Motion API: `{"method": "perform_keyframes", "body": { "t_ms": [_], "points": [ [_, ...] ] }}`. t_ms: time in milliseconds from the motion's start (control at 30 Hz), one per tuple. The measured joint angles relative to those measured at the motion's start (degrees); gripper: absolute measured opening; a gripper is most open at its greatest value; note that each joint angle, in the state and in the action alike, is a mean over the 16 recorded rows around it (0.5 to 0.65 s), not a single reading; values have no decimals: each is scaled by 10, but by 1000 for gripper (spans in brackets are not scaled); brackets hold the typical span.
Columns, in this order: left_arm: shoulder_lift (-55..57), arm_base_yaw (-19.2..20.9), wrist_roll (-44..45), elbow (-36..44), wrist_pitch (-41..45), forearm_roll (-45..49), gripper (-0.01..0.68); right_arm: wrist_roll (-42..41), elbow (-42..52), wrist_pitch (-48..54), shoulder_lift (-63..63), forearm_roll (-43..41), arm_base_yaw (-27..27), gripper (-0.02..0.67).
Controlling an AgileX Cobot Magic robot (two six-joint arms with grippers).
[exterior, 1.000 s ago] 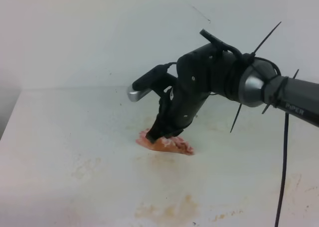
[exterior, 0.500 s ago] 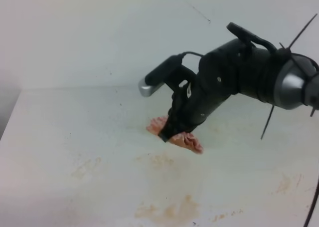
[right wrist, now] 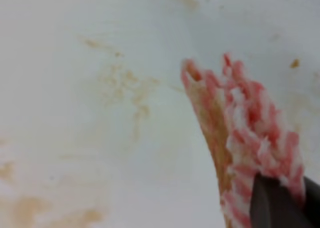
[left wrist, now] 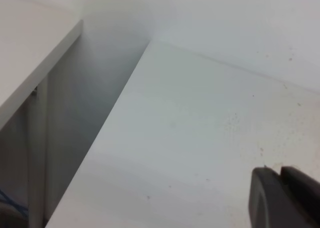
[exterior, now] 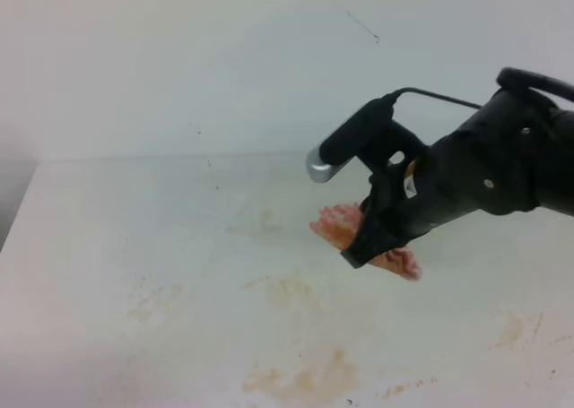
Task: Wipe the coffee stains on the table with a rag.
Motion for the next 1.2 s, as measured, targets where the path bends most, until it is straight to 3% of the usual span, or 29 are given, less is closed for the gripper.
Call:
{"method": "perform_keyframes", "body": {
  "t_ms": [367,500,633,967,1200],
  "points": [
    [-1,0,0,0,0,0,-4,49,21,15,-70,-73,-1,299],
    [-1,0,0,0,0,0,-4,54,21,30,-98,-80,-1,334],
    [-1,0,0,0,0,0,-4,54,21,49,-136,-78,-1,280],
    [-1,0,0,0,0,0,-4,60,21,116,-262,-57,-1,48],
    [0,0,0,0,0,0,-4,68,21,157,-309,-43,-1,1]
  ]
}}
